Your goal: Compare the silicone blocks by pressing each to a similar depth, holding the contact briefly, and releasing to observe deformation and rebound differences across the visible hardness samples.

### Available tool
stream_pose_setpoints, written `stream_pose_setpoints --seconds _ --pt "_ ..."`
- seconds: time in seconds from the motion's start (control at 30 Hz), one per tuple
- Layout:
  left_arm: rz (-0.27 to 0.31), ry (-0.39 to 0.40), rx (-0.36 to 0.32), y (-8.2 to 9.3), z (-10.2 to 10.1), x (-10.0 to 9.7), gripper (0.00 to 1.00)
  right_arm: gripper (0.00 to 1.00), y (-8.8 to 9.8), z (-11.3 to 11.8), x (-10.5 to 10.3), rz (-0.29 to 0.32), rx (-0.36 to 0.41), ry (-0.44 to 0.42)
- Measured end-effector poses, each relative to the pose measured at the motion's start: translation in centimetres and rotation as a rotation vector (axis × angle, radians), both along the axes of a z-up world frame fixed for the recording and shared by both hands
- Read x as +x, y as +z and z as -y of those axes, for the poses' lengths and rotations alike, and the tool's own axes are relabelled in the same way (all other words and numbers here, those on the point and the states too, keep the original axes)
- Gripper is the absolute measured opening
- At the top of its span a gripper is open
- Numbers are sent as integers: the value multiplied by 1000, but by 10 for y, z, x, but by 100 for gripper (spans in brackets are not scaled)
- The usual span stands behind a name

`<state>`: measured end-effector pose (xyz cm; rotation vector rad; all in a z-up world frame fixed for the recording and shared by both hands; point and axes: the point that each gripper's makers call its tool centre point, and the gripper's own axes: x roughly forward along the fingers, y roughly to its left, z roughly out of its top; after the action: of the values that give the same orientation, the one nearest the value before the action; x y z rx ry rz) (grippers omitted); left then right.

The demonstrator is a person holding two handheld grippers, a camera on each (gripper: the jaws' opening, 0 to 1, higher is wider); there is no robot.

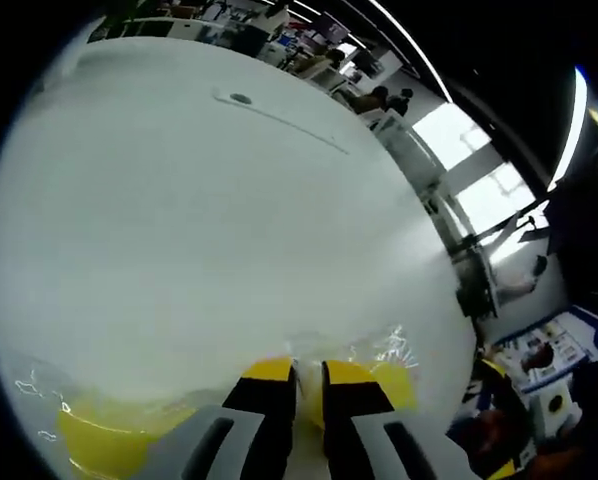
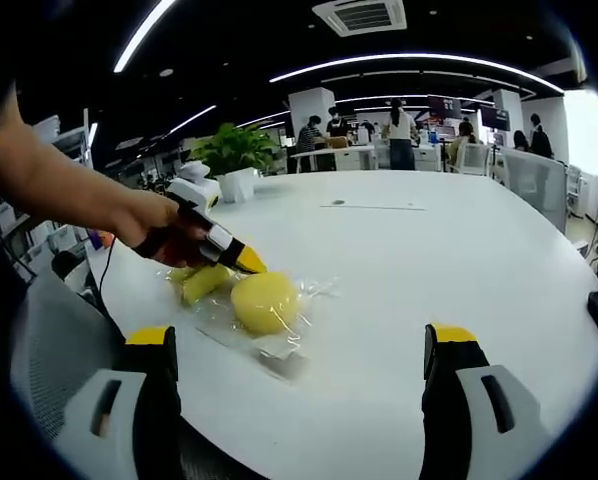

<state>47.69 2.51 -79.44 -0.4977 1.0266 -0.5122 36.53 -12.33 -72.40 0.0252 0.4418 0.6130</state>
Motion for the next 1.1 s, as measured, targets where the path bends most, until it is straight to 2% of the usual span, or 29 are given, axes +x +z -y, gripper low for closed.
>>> stream_pose_setpoints --seconds 0.1,0.17,0.2,0.37,0.53,0.6,0.7,0.73,0.83,0.93,1.1 --pt "-20 24 -3 -1 -1 1 5 96 0 -1 0 1 0 4" --pt "48 -30 51 0 0 1 2 96 -1 -1 -1 -1 -3 6" --pt "63 -37 69 1 1 1 2 96 -1 -1 -1 -1 -1 5" --pt "43 -6 38 1 1 1 0 96 -1 0 0 -1 0 3" --pt "40 -9 36 1 1 -1 0 96 -1 0 -1 -1 0 1" --pt "72 -33 78 1 2 0 0 96 -1 1 -1 -3 2 -3" --pt "90 -43 96 2 3 1 0 96 0 1 0 -2 7 -3" --pt "116 -49 94 4 4 4 0 96 -1 1 0 -3 7 -2" --pt "89 -64 76 4 5 0 0 96 -1 0 0 -1 5 0" --pt "85 -52 64 5 4 1 0 96 0 0 0 2 1 3" --pt "55 11 19 9 8 3 0 96 -1 0 0 1 3 -2"
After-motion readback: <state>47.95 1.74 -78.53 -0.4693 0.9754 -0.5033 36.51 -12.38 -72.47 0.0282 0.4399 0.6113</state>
